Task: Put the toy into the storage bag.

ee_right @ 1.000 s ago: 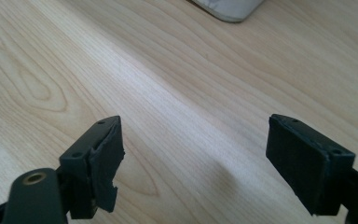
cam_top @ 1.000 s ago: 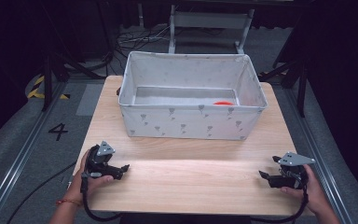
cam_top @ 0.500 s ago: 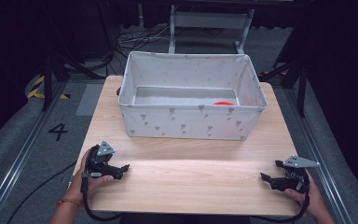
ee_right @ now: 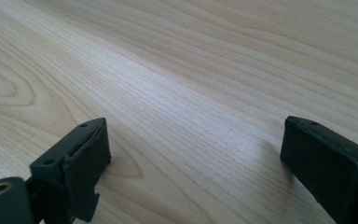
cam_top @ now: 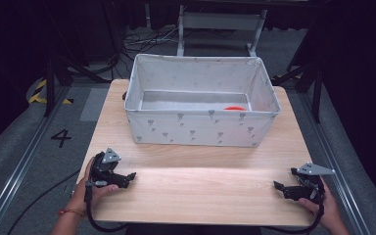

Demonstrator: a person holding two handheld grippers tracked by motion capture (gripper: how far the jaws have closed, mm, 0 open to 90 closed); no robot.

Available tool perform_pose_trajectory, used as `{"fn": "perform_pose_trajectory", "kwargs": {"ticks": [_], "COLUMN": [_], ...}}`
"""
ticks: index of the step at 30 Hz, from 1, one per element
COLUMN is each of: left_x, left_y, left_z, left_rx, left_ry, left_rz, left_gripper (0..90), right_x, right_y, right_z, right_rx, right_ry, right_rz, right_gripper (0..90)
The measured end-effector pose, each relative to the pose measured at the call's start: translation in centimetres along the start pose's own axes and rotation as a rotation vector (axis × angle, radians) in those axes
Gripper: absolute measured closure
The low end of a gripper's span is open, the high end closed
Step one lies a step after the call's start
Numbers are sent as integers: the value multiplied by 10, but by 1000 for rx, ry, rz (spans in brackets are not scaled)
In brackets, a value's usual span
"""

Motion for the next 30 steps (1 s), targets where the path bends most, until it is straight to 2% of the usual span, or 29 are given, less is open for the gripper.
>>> {"fn": "perform_pose_trajectory", "kwargs": {"ticks": [30], "left_x": [2], "left_y": [1], "left_z": [1], "left_rx": [11], "left_ry": [-10], "left_rz": [2], "left_gripper": [2], "right_x": [0], "right_y": [0], "right_z": [0], "right_rx": [0], "right_ry": [0], "right_rz": [0], "right_gripper": [88]}}
Point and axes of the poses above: each handheld gripper's, and its own axes: y roughly forward along the jaws, x roughly out of its top, z roughly to its left, the point moved 1 cm from there along y, roughly forward along the jaws, and after that the axes turned 7 degrees about y, right-handed, at the moved point
